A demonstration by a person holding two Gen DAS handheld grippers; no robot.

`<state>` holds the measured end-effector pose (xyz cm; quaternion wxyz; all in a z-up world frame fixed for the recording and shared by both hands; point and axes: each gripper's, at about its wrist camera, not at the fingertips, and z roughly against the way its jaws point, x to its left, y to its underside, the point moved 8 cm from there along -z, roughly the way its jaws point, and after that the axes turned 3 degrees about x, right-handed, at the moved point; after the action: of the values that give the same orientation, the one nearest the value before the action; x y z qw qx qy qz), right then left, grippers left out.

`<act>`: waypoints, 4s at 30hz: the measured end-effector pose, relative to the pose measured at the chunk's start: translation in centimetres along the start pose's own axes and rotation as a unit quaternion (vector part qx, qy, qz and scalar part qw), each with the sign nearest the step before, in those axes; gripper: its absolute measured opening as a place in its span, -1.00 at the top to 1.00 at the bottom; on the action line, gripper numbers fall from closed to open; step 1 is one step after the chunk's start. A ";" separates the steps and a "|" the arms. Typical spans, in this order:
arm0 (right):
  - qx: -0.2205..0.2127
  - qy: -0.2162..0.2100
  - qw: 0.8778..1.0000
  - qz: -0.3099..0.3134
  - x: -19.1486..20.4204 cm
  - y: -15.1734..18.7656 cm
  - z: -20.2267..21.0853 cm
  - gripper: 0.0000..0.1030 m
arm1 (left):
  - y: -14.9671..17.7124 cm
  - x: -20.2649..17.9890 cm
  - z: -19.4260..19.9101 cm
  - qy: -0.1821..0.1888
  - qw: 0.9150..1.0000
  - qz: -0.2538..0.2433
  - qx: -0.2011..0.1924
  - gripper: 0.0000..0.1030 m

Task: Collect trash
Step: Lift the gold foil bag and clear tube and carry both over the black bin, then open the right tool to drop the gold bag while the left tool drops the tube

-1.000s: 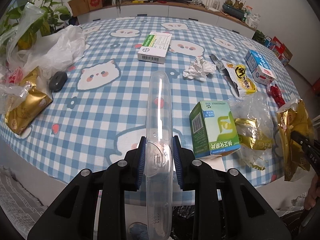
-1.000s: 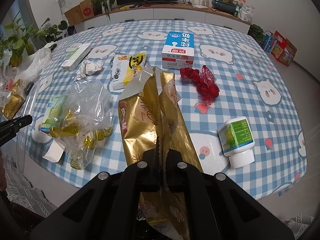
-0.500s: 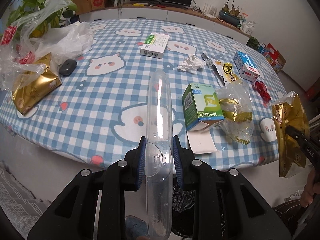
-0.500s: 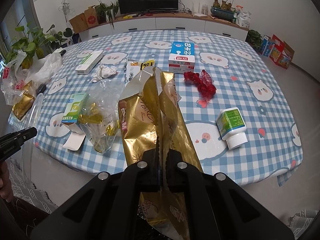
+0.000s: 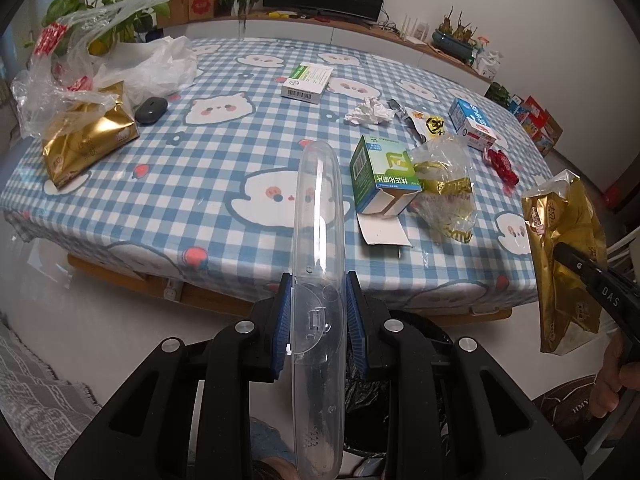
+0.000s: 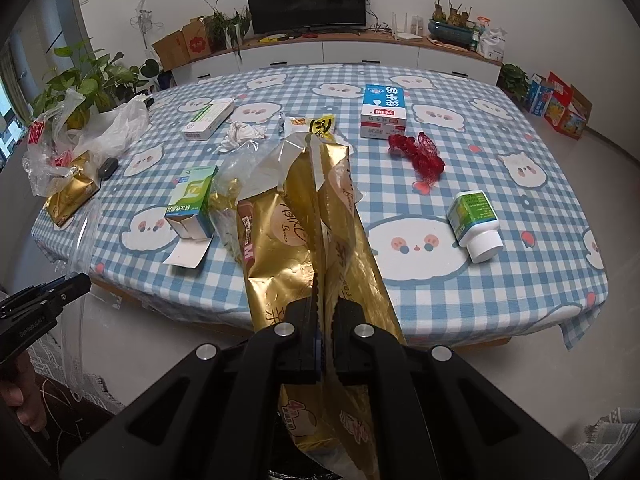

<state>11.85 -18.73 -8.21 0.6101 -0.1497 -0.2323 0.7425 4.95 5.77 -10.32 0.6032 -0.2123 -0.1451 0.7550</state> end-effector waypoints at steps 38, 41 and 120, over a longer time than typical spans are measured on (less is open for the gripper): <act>0.071 -0.031 0.997 0.005 4.6 13.4 -5.3 1.00 | 13.3 -3.1 -6.8 0.013 0.998 -0.012 0.063 0.51; 0.085 -0.031 0.996 0.011 5.3 14.4 -6.9 1.00 | 14.3 -2.4 -8.1 0.010 0.997 0.005 0.076 0.51; 0.085 0.073 0.992 -0.056 -10.0 15.5 -7.4 -0.85 | 15.3 -13.8 -17.6 0.016 0.988 -0.073 0.135 0.51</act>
<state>4.76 -29.61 -23.21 0.6762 -0.1379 -0.1318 0.7116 3.16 -11.80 -30.85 0.6823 -0.1302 -0.0476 0.7178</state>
